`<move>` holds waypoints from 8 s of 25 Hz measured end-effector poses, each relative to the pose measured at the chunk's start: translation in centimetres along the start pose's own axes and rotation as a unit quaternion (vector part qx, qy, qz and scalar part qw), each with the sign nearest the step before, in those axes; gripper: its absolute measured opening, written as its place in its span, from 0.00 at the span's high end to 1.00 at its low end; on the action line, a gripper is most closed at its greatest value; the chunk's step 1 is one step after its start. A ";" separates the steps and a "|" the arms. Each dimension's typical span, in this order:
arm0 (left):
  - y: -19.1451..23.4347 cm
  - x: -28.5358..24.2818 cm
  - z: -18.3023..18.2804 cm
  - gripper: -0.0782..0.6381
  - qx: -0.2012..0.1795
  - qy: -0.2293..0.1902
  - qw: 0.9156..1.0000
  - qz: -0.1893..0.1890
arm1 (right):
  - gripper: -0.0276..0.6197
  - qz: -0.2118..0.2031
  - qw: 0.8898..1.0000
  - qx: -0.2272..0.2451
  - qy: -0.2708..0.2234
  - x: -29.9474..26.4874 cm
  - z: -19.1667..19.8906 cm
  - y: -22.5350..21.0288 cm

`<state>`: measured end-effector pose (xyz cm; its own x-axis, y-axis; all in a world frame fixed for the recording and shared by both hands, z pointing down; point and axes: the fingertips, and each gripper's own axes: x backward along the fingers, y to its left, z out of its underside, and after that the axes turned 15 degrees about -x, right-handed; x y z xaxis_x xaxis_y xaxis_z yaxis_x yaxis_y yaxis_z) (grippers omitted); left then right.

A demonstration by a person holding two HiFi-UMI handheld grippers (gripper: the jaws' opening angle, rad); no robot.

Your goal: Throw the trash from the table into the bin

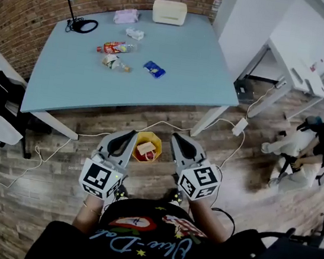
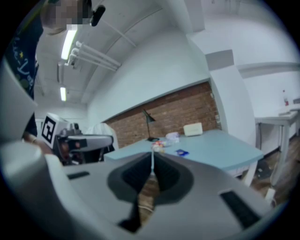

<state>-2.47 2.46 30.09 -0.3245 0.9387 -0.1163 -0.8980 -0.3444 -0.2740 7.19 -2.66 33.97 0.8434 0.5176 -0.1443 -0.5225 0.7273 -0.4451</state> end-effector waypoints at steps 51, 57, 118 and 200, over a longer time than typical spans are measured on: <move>-7.2 -3.9 -0.2 0.88 -0.022 0.040 0.999 -0.004 | 0.94 -0.010 1.000 -0.022 -0.003 7.7 -0.1 -8.3; -9.6 -7.0 -1.9 0.88 -0.007 0.029 0.999 -0.045 | 0.94 -0.029 0.999 -0.034 0.006 10.7 -1.4 -12.9; 20.4 -13.5 5.0 0.88 0.011 0.035 0.999 -0.040 | 0.84 0.003 0.989 0.088 0.118 -25.7 -5.3 -10.3; 24.5 -13.7 7.5 0.88 0.032 0.043 0.997 -0.060 | 0.54 0.040 0.974 0.068 0.211 -31.1 -2.5 -13.7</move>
<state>-22.25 -18.68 32.08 -0.1893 0.9672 -0.1693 -0.9465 -0.2256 -0.2305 -11.54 -29.86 42.36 0.7608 0.3651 -0.5365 -0.5766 0.7596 -0.3008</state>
